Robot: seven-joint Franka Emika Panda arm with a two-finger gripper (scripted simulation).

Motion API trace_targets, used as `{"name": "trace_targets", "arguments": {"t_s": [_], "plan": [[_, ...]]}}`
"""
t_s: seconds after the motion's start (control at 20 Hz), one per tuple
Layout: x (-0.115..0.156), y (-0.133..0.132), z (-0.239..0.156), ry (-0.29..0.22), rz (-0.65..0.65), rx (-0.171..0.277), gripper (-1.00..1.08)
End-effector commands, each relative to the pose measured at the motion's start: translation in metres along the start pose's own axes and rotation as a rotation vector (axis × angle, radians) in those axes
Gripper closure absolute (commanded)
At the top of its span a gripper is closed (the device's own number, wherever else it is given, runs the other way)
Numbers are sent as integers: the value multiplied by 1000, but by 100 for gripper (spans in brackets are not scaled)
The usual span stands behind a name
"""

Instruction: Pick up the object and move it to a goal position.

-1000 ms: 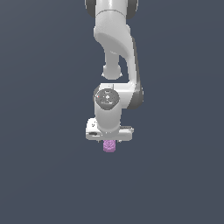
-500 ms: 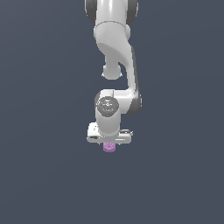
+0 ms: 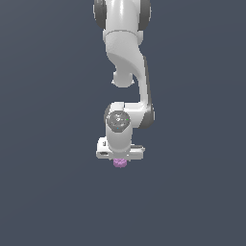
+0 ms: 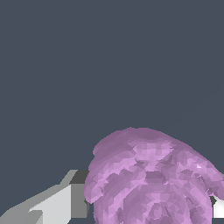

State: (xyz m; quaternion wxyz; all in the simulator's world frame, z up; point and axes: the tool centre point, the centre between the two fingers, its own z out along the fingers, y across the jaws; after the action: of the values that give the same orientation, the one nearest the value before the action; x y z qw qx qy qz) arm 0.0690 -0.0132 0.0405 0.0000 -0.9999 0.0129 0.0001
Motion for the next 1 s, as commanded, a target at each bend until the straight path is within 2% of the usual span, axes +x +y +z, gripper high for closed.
{"name": "trace_targets", "arguments": {"t_s": [0.0,0.55,0.95], "plan": [[0,0,0,0,0,0,108],[0,3,-5,0,0,0,108],[3,25,-51,0,0,0,108]]}}
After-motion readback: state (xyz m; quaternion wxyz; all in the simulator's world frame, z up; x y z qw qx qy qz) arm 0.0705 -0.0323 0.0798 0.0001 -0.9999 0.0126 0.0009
